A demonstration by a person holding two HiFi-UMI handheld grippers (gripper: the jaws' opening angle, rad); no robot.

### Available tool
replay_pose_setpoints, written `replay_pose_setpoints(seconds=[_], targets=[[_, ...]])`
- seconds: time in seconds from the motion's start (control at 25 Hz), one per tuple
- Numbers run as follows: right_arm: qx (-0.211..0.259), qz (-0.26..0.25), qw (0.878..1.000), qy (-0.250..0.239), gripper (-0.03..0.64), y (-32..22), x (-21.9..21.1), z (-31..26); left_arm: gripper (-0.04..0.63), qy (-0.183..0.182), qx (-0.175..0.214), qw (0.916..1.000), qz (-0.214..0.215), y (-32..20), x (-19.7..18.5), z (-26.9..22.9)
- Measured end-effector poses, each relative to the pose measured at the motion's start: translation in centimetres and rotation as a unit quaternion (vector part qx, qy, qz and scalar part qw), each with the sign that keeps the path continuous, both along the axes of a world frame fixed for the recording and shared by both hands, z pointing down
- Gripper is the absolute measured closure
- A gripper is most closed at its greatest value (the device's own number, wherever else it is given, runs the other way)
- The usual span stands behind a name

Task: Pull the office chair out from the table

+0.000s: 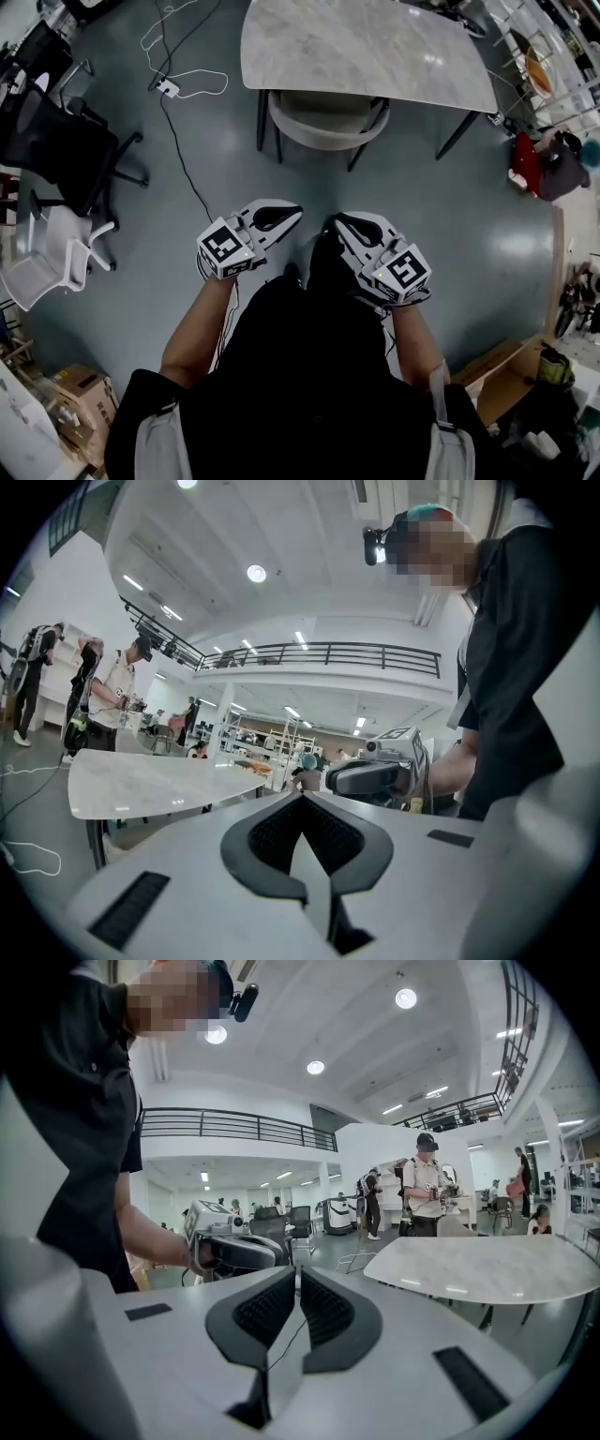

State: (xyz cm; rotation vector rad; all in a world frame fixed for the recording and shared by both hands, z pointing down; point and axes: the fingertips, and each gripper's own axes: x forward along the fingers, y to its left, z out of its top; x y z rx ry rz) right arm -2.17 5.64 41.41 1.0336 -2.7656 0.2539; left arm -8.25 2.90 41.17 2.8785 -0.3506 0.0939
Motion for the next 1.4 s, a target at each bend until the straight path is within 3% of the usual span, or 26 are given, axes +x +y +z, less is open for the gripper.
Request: replay_pose_setpoints(seconds=[0.4,0.76,0.96,1.16,1.28,1.4], targets=[[-0.009,-0.038,0.999,0.02,0.597,-9.0,5.7,1.4,0.584,-0.013,0.003,0.9999,-0.003,-8.8,6.6,0.4],[-0.02,-0.085,0.995,0.056,0.597,-17.2,10.1,3.0,0.584,-0.082,0.018,0.9962,-0.022,-17.2,10.9,2.2],[-0.041,-0.104,0.992,0.064,0.597,-20.0,9.6,4.4,0.583,-0.118,0.017,0.9924,-0.03,-20.5,11.0,3.6],[-0.058,-0.105,0.989,0.081,0.594,-22.5,8.5,6.2,0.583,-0.147,0.019,0.9889,-0.012,-22.7,10.2,5.7],[-0.076,-0.105,0.987,0.09,0.521,-24.3,7.8,7.6,0.558,-0.154,0.01,0.9881,0.0,-24.6,9.6,7.1],[-0.101,-0.1,0.984,0.105,0.501,-25.7,7.6,9.4,0.512,-0.165,0.002,0.9859,0.029,-26.3,9.7,8.6]])
